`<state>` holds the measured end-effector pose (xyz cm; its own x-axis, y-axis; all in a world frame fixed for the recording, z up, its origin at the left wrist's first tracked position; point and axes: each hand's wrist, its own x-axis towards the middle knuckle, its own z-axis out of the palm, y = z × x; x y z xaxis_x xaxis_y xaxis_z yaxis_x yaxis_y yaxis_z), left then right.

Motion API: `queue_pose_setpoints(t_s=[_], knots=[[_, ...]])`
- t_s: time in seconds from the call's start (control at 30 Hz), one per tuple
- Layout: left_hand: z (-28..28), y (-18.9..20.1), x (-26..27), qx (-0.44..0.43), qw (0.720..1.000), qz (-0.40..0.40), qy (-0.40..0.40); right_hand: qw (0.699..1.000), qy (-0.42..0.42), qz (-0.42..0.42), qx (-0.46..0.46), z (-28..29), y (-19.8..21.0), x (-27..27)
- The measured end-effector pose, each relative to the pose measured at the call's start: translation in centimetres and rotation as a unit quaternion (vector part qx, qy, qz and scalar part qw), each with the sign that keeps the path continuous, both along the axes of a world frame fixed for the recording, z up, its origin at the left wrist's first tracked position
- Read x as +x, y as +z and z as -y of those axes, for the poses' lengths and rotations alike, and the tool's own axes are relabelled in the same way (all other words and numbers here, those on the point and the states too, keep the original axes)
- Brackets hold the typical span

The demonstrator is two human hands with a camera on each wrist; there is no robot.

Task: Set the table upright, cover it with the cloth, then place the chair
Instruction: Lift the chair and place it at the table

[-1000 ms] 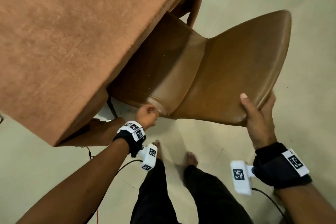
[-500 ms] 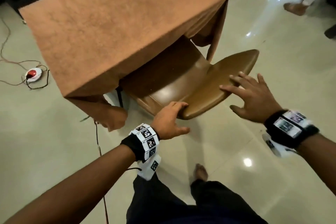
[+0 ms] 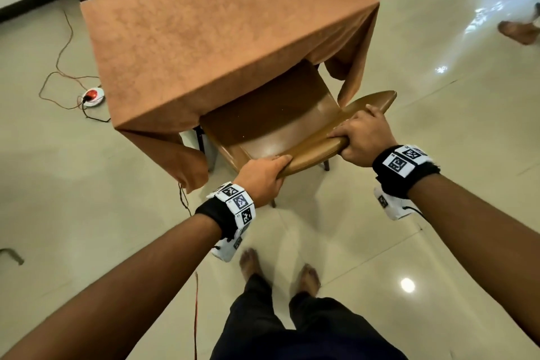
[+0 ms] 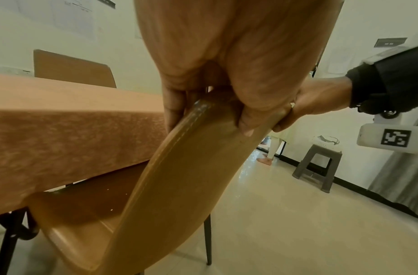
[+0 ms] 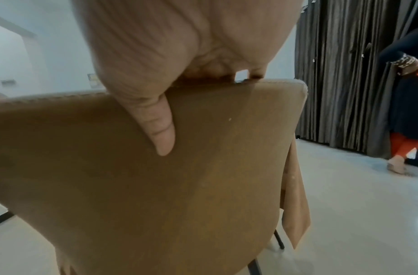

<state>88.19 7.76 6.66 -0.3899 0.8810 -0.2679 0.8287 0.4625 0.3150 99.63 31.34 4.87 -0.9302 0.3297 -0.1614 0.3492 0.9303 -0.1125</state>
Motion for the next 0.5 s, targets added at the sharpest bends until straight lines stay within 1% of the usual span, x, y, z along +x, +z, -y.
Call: queue_pose_setpoints(t_s=[0.1,0.27,0.37,0.5], knots=[[0.0,0.2,0.0,-0.015,1.0,0.004,0.0,0.999,-0.024,-0.023,-0.012,0.6,-0.1,0.2],[0.1,0.0,0.0,-0.018,1.0,0.013,0.015,0.998,-0.057,-0.02,-0.025,1.0,0.3,0.0],[0.4,-0.4,-0.2,-0.013,0.999,0.031,0.029,0.997,-0.064,-0.018,-0.028,1.3,0.2,0.0],[0.6,-1.0,-0.2,0.004,0.999,0.029,0.038,0.997,-0.066,-0.02,-0.046,1.0,0.1,0.0]])
